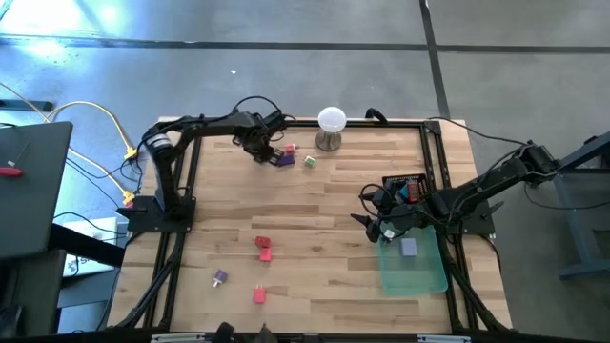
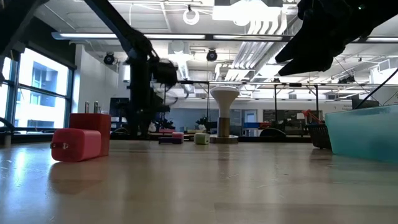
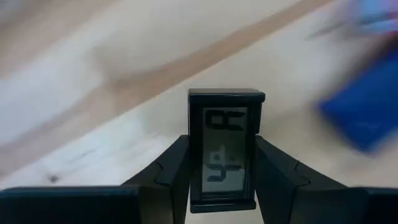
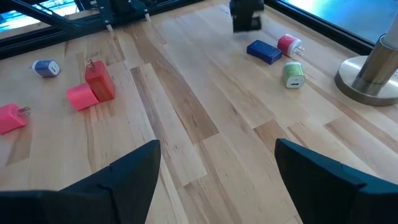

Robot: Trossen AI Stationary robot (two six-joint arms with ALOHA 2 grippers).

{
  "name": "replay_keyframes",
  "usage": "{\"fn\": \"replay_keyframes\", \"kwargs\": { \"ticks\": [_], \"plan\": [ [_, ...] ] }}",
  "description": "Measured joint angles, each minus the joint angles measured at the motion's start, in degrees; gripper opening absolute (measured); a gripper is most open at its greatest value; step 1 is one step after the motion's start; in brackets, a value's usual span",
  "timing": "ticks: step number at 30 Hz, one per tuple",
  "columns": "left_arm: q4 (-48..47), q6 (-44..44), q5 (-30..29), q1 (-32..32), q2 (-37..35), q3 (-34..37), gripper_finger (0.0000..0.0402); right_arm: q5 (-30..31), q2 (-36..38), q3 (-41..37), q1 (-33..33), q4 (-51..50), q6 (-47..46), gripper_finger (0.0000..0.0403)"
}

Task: Pick & Place Office items
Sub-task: Put the black digital clock into the black basket

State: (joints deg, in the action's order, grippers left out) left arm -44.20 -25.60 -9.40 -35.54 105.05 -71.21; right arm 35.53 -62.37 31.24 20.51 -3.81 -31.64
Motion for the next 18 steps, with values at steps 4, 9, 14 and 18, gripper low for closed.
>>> {"fn": "replay_keyframes", "kwargs": {
  "ticks": [4,9,14,18],
  "plan": [
    [-2.3,1.6,-1.5,4.9,-6.7,-0.2,0.0124,-0.3,0.0,0.0,0.0,-0.2,0.0,0.0303],
    [-1.5,2.0,-4.6,16.3,-15.5,-0.2,0.0124,-1.0,0.0,0.0,0.0,-0.1,0.0,0.0303],
    [4.8,3.8,-4.4,29.8,-21.0,-0.2,0.0124,-1.1,0.0,0.0,0.0,0.4,0.0,0.0303],
    [12.4,6.4,-4.3,39.5,-21.8,-0.3,0.0124,-1.7,0.0,0.0,0.0,2.3,0.2,0.0303]
  ]
}}
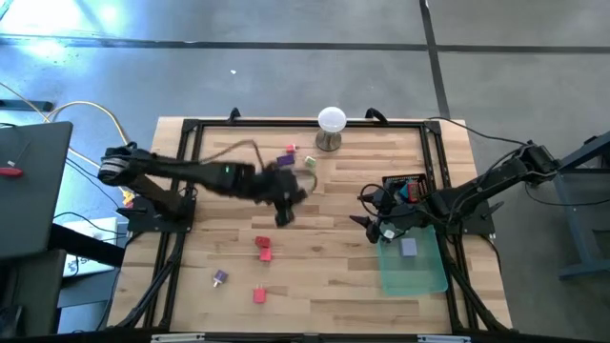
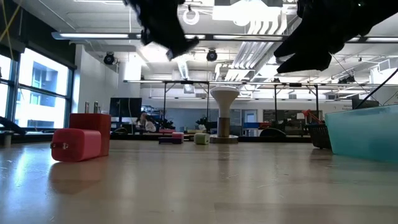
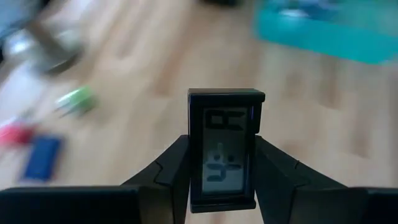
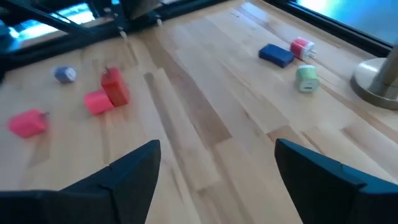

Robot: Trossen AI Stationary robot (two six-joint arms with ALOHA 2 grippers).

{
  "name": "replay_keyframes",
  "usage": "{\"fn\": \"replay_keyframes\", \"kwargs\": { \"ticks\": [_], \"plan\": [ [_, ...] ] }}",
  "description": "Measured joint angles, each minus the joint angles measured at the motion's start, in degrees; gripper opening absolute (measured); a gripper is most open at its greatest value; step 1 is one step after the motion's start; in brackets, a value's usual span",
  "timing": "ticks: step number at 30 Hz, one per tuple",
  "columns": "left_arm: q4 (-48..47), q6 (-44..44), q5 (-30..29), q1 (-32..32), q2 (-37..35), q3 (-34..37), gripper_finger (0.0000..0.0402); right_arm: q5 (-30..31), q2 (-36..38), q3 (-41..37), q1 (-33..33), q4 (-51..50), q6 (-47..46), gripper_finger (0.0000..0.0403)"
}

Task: Pick & Place Office items
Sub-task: Put the black digital clock into the black basket

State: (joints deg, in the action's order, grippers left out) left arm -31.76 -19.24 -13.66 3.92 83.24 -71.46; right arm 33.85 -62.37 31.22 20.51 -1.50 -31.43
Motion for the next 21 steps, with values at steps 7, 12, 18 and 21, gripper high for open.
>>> {"fn": "replay_keyframes", "kwargs": {
  "ticks": [7,12,18,21],
  "plan": [
    [9.7,5.7,0.0,8.5,1.4,0.0,0.0124,-9.4,-0.8,0.0,1.5,11.0,8.3,0.0303],
    [14.7,6.1,0.0,9.0,2.5,0.4,0.0124,-10.1,-5.0,0.0,5.3,26.7,20.8,0.0303],
    [24.4,8.2,3.3,9.3,6.1,1.4,0.0124,-8.0,-12.7,0.0,7.8,44.0,34.1,0.0303],
    [29.3,9.7,6.6,10.0,8.9,1.5,0.0124,-3.2,-16.6,0.0,8.3,48.5,38.5,0.0303]
  ]
}}
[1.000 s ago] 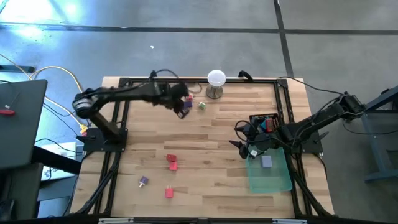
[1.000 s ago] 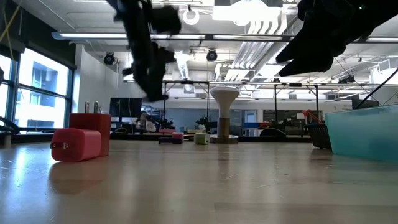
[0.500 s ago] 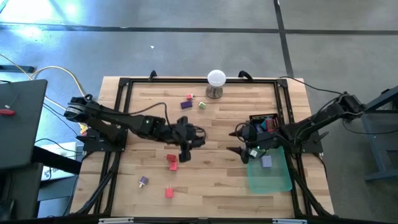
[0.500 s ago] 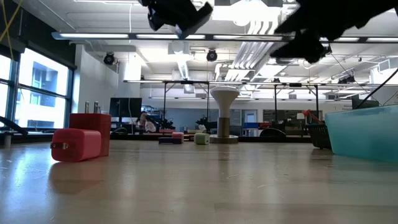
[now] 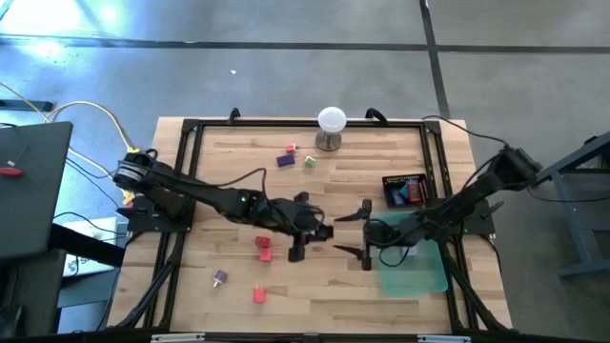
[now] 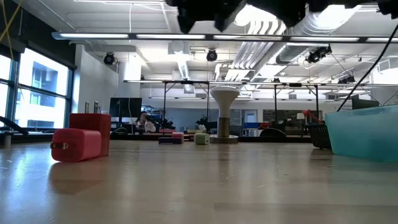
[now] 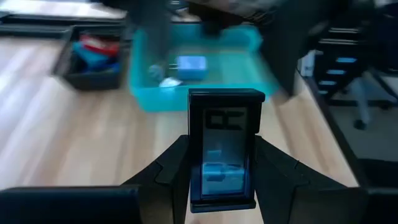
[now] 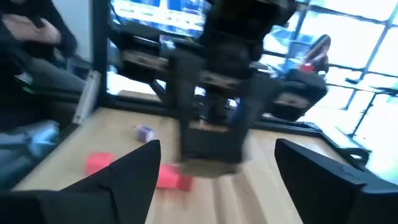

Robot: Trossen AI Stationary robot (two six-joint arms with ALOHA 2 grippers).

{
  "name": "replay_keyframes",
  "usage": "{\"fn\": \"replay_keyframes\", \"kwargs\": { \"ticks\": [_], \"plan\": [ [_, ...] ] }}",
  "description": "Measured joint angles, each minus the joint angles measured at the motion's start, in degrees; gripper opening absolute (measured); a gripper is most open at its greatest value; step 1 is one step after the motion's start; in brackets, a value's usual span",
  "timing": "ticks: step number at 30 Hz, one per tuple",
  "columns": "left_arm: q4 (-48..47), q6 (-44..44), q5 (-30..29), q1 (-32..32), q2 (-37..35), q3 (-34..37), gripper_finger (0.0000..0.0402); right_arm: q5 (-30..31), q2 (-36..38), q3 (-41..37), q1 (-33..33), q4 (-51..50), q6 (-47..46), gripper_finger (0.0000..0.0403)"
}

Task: Pick & Place Office items
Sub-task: Put the black digital clock into the black basket

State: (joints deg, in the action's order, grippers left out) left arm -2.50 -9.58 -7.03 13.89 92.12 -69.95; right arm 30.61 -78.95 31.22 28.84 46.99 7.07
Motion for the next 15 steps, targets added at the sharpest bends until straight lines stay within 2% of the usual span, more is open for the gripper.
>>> {"fn": "replay_keyframes", "kwargs": {
  "ticks": [3,6,15],
  "plan": [
    [2.8,1.8,1.4,0.9,1.8,0.1,0.0124,1.4,-3.0,0.0,-0.1,3.7,1.7,0.0303],
    [3.6,2.3,1.4,1.5,2.4,0.1,0.0124,-1.2,-4.3,0.0,-0.1,5.8,2.7,0.0303],
    [7.9,3.8,1.2,1.4,2.6,0.0,0.0124,-2.5,-4.6,0.0,-0.1,6.7,2.8,0.0303]
  ]
}}
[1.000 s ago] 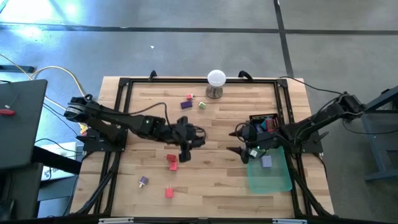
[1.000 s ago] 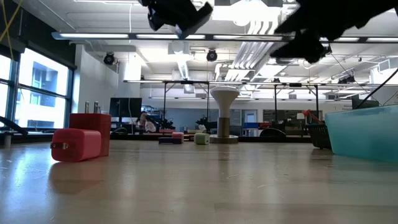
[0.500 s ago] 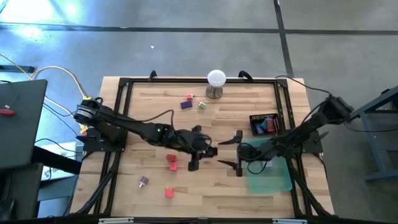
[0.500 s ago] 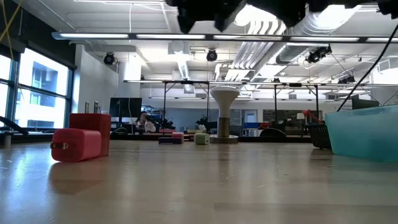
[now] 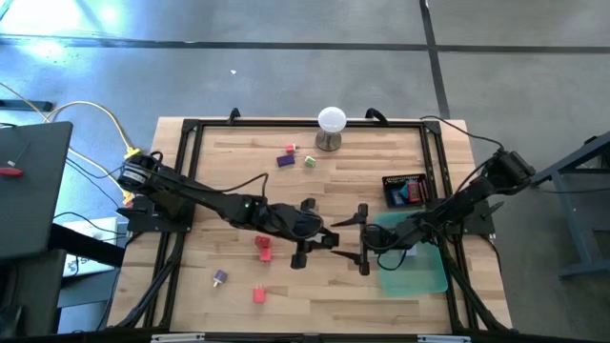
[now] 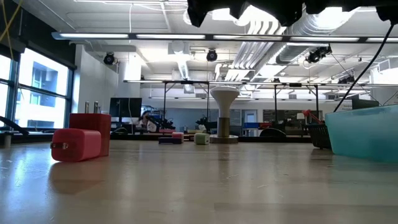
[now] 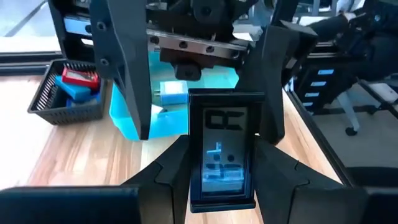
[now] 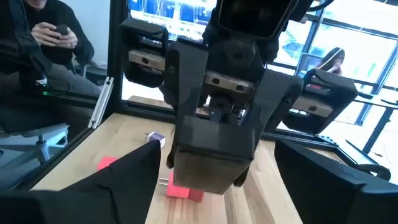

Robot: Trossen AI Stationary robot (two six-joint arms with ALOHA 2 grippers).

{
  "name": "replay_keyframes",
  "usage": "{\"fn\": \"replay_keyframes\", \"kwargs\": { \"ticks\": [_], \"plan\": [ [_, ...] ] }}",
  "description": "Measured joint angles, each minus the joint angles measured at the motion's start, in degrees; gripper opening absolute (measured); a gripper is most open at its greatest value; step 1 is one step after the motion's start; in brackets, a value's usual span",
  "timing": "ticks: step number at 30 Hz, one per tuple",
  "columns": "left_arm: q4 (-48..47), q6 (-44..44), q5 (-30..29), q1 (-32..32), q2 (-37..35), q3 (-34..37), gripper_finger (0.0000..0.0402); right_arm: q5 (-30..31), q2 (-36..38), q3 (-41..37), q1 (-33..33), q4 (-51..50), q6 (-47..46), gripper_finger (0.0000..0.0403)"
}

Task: Pick & Place Office items
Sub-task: Put the black digital clock into the black basket

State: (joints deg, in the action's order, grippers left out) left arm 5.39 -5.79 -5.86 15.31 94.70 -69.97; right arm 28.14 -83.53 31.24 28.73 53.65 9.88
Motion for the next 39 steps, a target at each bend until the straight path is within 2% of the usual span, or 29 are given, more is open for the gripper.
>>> {"fn": "replay_keyframes", "kwargs": {
  "ticks": [5,9,19,25,29,35,39],
  "plan": [
    [1.1,0.0,0.0,0.0,1.4,0.0,0.0124,0.0,0.0,0.0,0.0,-0.2,-0.1,0.0301],
    [1.7,1.2,0.0,0.0,2.3,0.0,0.0124,-1.4,0.0,0.0,0.0,-0.2,-0.2,0.0279],
    [2.5,3.5,-0.4,0.3,2.4,0.0,0.0124,-3.2,0.0,0.0,0.0,-0.3,-0.3,0.0150],
    [3.0,4.6,-1.9,1.1,2.4,0.0,0.0124,-3.3,0.1,0.0,0.0,-0.6,0.0,0.0147],
    [3.1,4.8,-2.0,1.3,2.4,0.0,0.0126,-3.5,0.1,0.1,0.0,-0.6,-0.6,0.0163],
    [2.9,4.7,-1.7,1.3,2.4,0.0,0.0168,-3.4,0.1,0.1,0.0,-1.0,-0.8,0.0146],
    [3.0,4.9,-1.5,1.3,2.3,0.0,0.0177,-3.4,0.1,0.0,0.0,-2.1,-0.7,0.0146]
  ]
}}
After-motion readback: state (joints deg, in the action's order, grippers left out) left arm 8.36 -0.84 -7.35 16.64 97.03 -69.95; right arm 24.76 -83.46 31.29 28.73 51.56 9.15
